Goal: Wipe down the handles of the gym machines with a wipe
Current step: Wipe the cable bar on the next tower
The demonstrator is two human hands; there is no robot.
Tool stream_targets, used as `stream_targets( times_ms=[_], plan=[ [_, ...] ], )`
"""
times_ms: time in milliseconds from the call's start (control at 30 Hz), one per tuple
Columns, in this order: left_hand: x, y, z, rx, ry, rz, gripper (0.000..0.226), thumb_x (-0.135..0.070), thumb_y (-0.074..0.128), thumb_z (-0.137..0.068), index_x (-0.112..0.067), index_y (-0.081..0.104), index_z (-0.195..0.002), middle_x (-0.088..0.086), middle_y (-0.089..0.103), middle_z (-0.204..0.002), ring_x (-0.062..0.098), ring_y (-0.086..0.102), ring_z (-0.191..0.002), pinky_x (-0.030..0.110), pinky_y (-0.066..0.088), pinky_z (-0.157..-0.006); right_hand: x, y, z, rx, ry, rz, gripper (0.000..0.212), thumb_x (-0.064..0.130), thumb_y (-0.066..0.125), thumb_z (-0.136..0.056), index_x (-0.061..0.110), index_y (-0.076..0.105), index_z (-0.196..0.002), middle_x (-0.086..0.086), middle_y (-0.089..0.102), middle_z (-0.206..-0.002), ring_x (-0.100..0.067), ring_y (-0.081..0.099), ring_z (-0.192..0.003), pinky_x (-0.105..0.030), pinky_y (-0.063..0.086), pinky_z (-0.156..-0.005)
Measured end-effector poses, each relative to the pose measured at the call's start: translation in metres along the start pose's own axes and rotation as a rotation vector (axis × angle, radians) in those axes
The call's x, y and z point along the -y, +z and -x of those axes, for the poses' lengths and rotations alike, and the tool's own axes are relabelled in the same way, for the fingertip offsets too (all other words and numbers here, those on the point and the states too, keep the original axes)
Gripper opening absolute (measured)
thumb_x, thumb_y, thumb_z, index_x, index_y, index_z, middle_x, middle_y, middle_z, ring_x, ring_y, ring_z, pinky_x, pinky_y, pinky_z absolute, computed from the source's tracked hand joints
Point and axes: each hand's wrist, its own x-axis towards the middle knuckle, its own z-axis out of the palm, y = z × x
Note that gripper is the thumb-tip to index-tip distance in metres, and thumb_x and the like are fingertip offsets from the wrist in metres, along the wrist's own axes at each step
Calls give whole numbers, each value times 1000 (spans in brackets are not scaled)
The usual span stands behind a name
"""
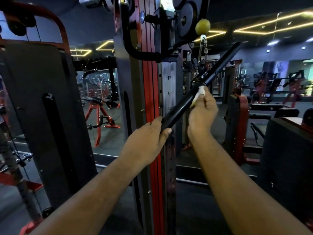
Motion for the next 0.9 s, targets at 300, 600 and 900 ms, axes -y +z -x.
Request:
stream_targets(
  times_ms=[300,600,900],
  plan=[
    [9,-10,3,23,-23,62,41,-49,43,-106,-27,47,-141,-12,56,-89,3,57,-67,16,35,-51,-40,-45,-10,600,-907,866,47,0,45,-101,26,48,-140,13,34,-153,-1,18,-149,-54,24,-123],
    [7,-16,6,-39,16,150,40,-43,52,-104,-29,47,-141,-12,64,-95,0,58,-70,14,39,-58,-32,-39,30,794,-764,763,50,-3,49,-101,20,49,-145,-10,45,-154,-20,32,-145,-49,32,-119],
    [26,-26,37,80,-13,192,57,-44,40,-108,-29,26,-161,-13,53,-132,-1,53,-105,8,40,-85,-24,-43,-2,643,-948,994,45,14,42,-101,21,48,-145,7,43,-153,-16,21,-151,-62,13,-123]
  ],
)
